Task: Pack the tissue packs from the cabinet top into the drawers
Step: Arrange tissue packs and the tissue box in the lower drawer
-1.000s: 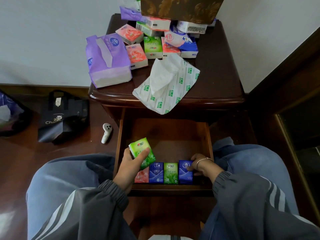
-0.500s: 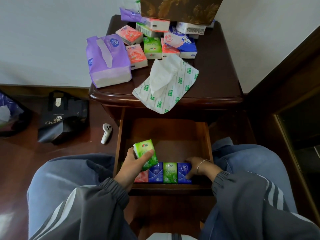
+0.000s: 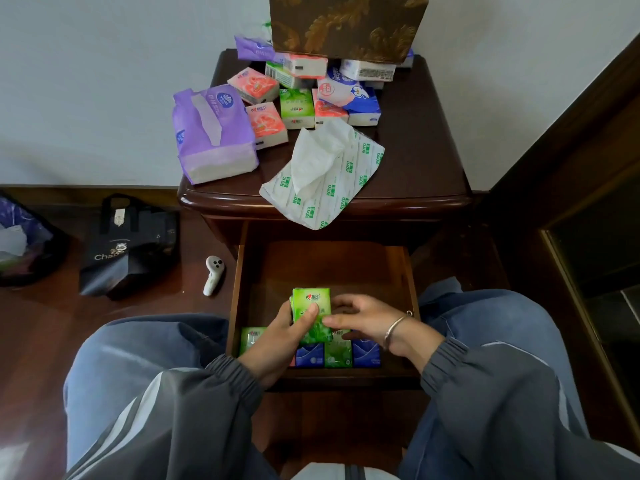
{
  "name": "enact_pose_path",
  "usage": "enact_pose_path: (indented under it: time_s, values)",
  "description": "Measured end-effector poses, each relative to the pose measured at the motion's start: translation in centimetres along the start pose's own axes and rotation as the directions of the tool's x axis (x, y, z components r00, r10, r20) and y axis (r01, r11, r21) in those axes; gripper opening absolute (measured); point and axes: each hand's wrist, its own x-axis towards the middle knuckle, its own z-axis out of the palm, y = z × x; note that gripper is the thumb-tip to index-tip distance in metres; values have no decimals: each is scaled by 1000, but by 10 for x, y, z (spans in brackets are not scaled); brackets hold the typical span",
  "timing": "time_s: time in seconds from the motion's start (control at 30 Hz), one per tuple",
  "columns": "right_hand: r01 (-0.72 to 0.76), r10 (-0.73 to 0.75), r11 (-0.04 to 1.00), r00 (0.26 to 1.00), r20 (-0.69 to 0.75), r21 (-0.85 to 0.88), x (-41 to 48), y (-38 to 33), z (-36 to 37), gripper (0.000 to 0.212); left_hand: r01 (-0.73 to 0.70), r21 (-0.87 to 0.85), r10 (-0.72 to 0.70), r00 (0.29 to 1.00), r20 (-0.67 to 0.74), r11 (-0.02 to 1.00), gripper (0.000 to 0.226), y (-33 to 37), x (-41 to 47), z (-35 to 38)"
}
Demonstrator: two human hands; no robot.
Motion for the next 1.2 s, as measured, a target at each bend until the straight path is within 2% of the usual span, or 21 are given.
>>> enact_pose_path:
  time_s: [0.1, 0.2, 0.27, 0.33, 0.37, 0.43, 0.5, 0.53, 0.6, 0.77, 0.93, 1.0, 1.03, 1.1, 1.13, 1.17, 1.2]
  values:
    - [1, -3, 995, 1000, 14, 99, 0, 4, 1, 47, 0, 38, 0, 1000, -1, 999, 44, 1, -5, 5]
    - [8, -16, 989, 998, 54, 146, -1, 9, 2, 42, -9, 159, 7, 1000, 14, 987, 43, 1, -8, 9]
    - [4, -12, 991, 998, 57, 134, -1, 11, -3, 45, -13, 232, -2, 998, 63, 973, 46, 3, -9, 10]
    - [-24, 26, 990, 1000, -10, 137, -1, 12, -17, 47, -29, 360, 2, 997, 75, 932, 61, 6, -8, 6]
    - [-39, 47, 993, 996, -75, 114, -1, 13, -28, 46, -38, 456, 30, 999, 24, 889, 71, 7, -6, 0]
    - [-94, 82, 995, 968, -235, -40, -4, 18, -53, 44, -4, 627, 156, 970, -188, 779, 78, 7, 1, -18]
    - [-194, 103, 957, 921, -375, -214, -8, 26, -70, 39, 107, 696, 287, 858, -425, 710, 69, 7, 5, -39]
    - [-243, 109, 929, 900, -422, -279, -8, 30, -75, 38, 173, 690, 305, 803, -512, 702, 65, 7, 6, -49]
    - [-332, 137, 865, 878, -459, -377, -5, 38, -77, 41, 286, 640, 249, 750, -613, 713, 60, 5, 8, -62]
    - [-474, 223, 727, 848, -481, -498, -1, 41, -66, 58, 442, 561, 8, 781, -624, 700, 60, -8, 17, -68]
    - [-520, 176, 607, 825, -537, -600, -3, 40, -56, 60, 450, 520, -54, 791, -609, 726, 57, -14, 21, -71]
    - [-485, 133, 622, 839, -527, -615, -3, 45, -54, 56, 458, 531, -48, 787, -614, 713, 58, -15, 20, -68]
    - [-457, 112, 656, 846, -522, -600, -4, 48, -54, 52, 468, 576, 3, 775, -632, 670, 62, -15, 19, -65]
    - [-362, 84, 784, 867, -492, -504, -6, 52, -56, 44, 425, 726, 232, 754, -614, 541, 72, -15, 17, -55]
    - [-298, 81, 859, 882, -465, -416, -9, 54, -58, 41, 331, 787, 354, 755, -552, 521, 74, -14, 18, -47]
    - [-232, 78, 919, 901, -427, -320, -12, 54, -58, 40, 199, 816, 417, 779, -468, 543, 73, -12, 21, -36]
    - [-172, 69, 955, 921, -384, -240, -16, 53, -57, 40, 58, 796, 421, 824, -379, 603, 71, -9, 24, -23]
